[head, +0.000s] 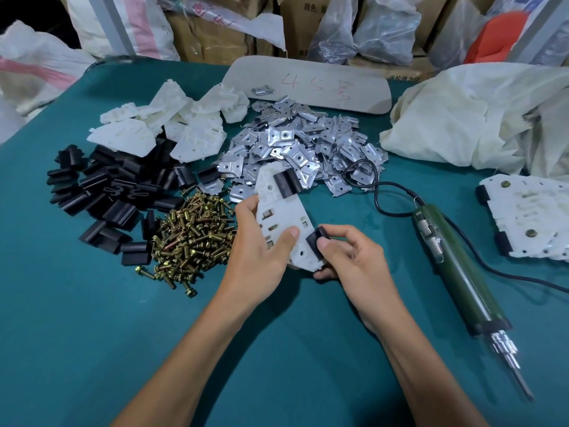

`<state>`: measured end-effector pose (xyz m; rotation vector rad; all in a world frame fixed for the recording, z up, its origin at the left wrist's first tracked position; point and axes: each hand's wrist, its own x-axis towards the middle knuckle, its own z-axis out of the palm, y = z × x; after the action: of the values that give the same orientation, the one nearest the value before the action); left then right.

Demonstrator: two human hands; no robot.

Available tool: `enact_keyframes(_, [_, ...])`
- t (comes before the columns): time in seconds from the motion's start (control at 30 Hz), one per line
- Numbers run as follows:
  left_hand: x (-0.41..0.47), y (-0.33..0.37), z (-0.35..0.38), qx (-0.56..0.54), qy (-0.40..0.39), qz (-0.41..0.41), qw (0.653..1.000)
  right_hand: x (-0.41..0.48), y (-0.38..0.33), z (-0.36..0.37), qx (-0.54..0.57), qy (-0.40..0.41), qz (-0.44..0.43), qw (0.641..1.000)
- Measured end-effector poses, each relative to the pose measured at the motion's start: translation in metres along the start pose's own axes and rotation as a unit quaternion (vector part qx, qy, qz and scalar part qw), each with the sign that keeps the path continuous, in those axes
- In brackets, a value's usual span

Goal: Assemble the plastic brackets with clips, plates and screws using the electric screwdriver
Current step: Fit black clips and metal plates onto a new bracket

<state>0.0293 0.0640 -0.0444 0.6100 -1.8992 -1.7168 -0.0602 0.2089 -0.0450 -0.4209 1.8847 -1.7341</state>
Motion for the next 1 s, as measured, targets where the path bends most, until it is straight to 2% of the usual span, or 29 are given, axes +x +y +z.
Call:
enact_keyframes(0.13, [0.001,0.006,-0.001,-0.057,-0.021,-0.003,0.998,0.003,-0.008,-0.015,0.147,-0.07,0.069,0.984])
enact_keyframes(0.27, [0.003,0.006,0.001,-0.114,-0.019,-0.03,0.993,0.001,-0.011,-0.016,0.17,-0.096,0.079,0.978])
enact_keyframes(0.37, [0.005,0.002,0.002,-0.129,-0.006,-0.048,0.99,0.001,-0.011,-0.008,0.195,-0.067,0.085,0.975])
enact_keyframes(0.4, [0.005,0.0,0.002,-0.114,0.004,-0.045,0.992,0.0,-0.011,-0.005,0.179,-0.045,0.067,0.981])
enact_keyframes(0.47, [0.003,-0.003,0.005,-0.054,0.026,-0.029,0.998,-0.001,-0.004,0.0,0.048,0.017,-0.011,0.999])
enact_keyframes(0.53, [0.0,-0.005,0.006,0.006,0.041,-0.015,0.999,-0.002,0.002,0.005,-0.1,0.05,-0.079,0.991])
enact_keyframes(0.57, [-0.001,-0.006,0.006,0.014,0.044,-0.012,0.999,-0.002,0.003,0.007,-0.124,0.05,-0.088,0.987])
enact_keyframes(0.83, [0.001,-0.004,0.007,-0.063,-0.018,-0.054,0.996,-0.001,-0.001,-0.004,-0.105,0.046,-0.074,0.991])
enact_keyframes(0.93, [-0.001,-0.001,0.008,-0.089,-0.095,-0.088,0.988,0.001,-0.003,-0.014,-0.123,0.113,-0.1,0.981])
enact_keyframes(1.0, [-0.004,0.0,0.01,-0.041,-0.154,-0.1,0.982,0.005,-0.003,-0.021,-0.109,0.159,-0.086,0.977])
